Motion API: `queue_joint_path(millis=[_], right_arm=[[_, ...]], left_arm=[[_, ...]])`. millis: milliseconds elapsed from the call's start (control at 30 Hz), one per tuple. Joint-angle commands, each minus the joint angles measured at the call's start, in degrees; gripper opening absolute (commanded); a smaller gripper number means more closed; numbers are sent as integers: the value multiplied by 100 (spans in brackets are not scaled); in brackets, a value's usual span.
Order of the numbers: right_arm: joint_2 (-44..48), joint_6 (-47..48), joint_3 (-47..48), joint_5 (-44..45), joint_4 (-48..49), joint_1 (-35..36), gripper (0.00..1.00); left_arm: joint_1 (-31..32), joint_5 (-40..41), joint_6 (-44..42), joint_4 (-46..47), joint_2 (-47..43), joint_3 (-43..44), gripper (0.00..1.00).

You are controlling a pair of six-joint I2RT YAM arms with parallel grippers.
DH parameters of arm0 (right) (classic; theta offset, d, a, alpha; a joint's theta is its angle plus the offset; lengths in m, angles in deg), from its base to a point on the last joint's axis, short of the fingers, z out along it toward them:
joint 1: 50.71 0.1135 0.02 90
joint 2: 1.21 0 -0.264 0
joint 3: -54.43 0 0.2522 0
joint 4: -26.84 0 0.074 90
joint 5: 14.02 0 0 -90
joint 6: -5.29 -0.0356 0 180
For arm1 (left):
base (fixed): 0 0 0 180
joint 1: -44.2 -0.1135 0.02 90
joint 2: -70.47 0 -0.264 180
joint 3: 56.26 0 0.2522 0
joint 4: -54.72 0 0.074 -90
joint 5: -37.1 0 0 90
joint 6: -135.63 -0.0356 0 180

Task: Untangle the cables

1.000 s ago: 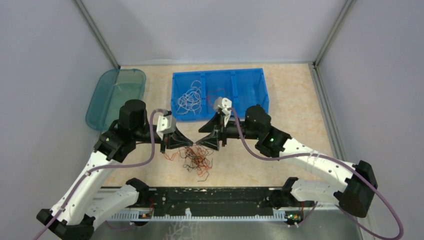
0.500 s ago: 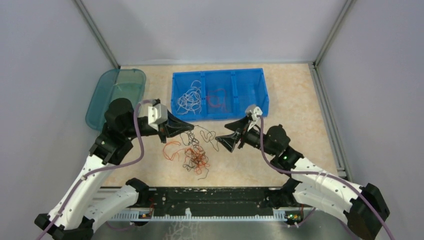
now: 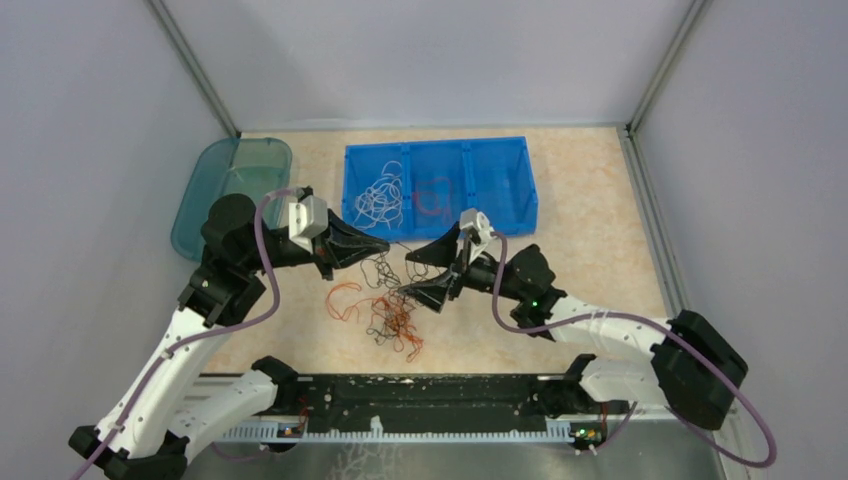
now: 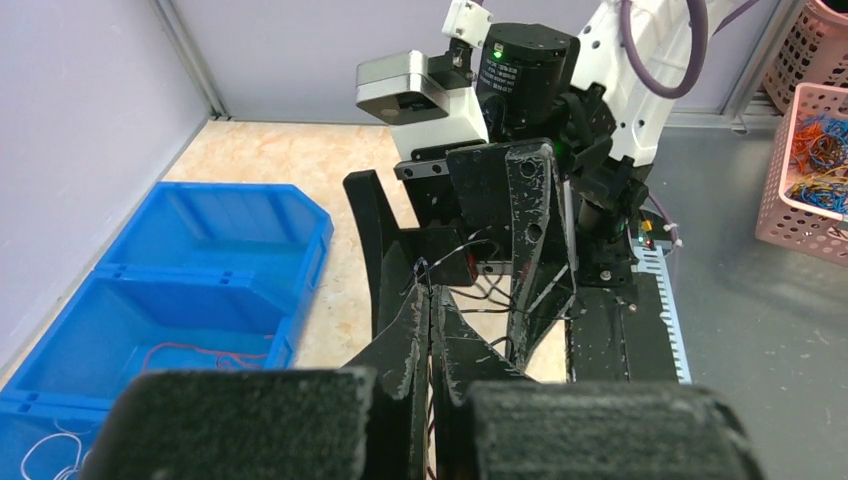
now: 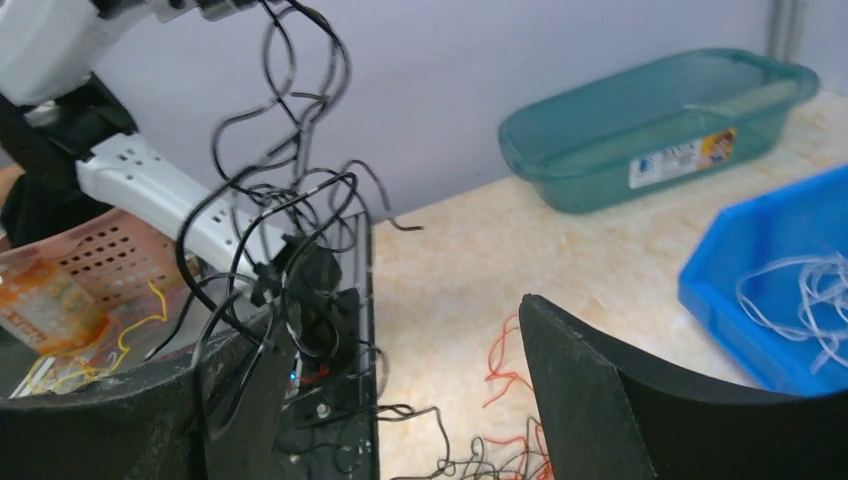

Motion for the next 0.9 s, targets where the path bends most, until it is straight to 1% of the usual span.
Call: queue_joint_path(millis=[0,167,300,333,367,433,533,600,667,700,867], right_arm=[[-539,-328,456,-398,1622,269,81],[-962,-365,607,-232,1989,563,79],[-1355,-589,597,-246,2439,804,79],[-1409,-552,581,-141,2437,864,78],[-1450,-483,575,-15,2366,908,75],[-1523,-449,538,179,2378,941,64],[-1472,-394,468,428,2249,941,35],[-1349,-296,360,601,2043,941,18],[-1199,-165,230,747,1801,942,3],[-1135,-105,166,806,1655,941,0],[-932,-53,-145,974,1321,941,0]], left_arm=[[17,12,85,126,-67,111,1],[21,30,82,132,-73,127,1],[21,131,108,236,-60,183,1],[19,127,116,246,-59,209,1],[17,111,129,247,-36,246,1],[19,114,210,280,-28,327,1],[23,147,241,291,2,501,1],[22,207,223,273,17,650,1],[17,246,210,257,43,830,1],[22,257,209,263,56,910,1],[21,386,202,260,75,1223,1]])
